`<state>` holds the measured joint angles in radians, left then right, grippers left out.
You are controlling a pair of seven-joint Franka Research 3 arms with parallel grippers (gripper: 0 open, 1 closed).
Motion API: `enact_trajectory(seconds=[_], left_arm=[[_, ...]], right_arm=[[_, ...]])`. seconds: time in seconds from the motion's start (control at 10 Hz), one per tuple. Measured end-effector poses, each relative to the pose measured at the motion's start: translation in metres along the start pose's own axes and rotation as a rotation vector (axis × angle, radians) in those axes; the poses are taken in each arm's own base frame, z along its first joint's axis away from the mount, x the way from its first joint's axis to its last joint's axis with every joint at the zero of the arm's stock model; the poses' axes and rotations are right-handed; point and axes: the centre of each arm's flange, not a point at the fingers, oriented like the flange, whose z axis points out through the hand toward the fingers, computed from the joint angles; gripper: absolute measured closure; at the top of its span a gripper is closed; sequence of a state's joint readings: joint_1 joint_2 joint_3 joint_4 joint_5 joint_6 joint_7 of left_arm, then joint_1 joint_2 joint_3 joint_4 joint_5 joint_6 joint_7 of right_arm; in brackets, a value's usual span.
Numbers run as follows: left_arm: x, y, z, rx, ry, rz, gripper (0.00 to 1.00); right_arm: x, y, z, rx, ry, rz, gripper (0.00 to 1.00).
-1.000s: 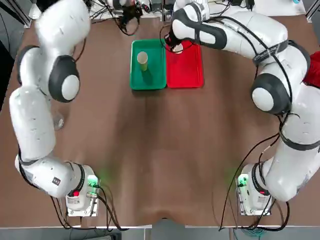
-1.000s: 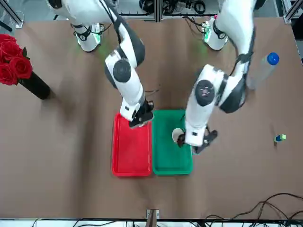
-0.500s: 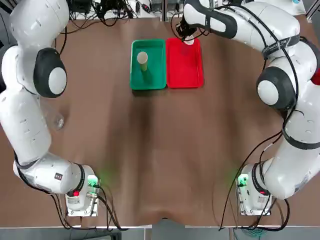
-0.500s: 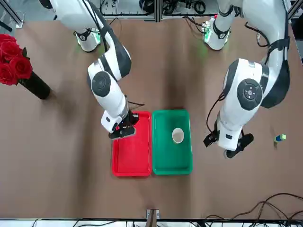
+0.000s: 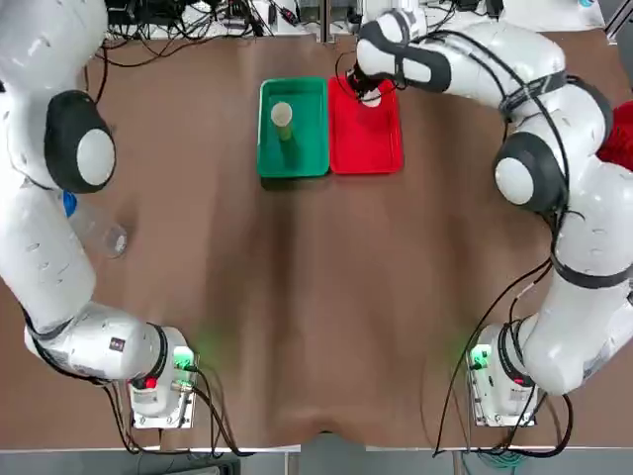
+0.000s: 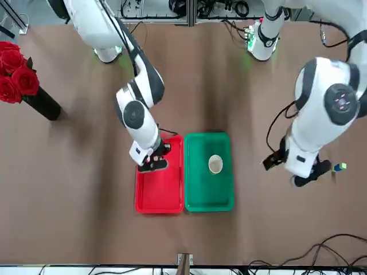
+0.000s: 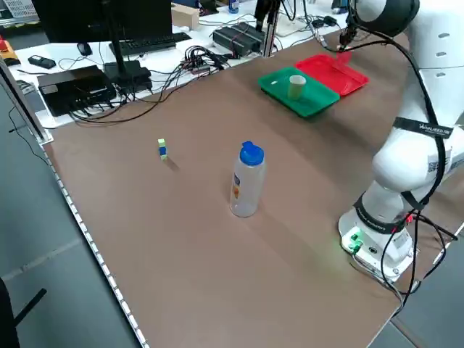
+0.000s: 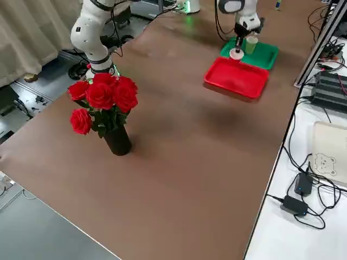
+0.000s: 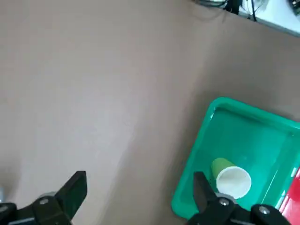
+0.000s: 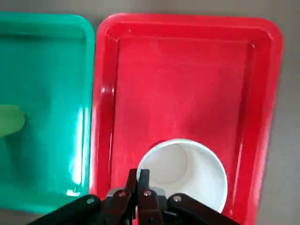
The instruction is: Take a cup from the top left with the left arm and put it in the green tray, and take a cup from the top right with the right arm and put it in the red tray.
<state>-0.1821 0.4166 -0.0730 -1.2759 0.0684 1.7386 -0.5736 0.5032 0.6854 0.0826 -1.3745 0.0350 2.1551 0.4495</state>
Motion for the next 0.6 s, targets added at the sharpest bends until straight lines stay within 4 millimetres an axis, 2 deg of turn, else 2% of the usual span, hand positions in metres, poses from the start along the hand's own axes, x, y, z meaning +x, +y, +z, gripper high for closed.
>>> enact_trajectory(seconds=[0.1, 0.3, 0.6], left_arm=[[0.001, -0.014, -0.016, -0.016, 0.0, 0.035, 0.0], [-0.013, -0.034, -0.052, -0.017, 0.006, 0.19, 0.0], [-0.029, -0.086, -0.093, -0.047, 0.025, 0.274, 0.0]], right_arm=[[0.001, 0.001, 0.01, 0.001, 0.001, 0.001, 0.97], [0.005, 0.0, 0.015, 0.017, 0.034, 0.002, 0.97], [0.012, 0.009, 0.031, 0.022, 0.055, 0.016, 0.97]])
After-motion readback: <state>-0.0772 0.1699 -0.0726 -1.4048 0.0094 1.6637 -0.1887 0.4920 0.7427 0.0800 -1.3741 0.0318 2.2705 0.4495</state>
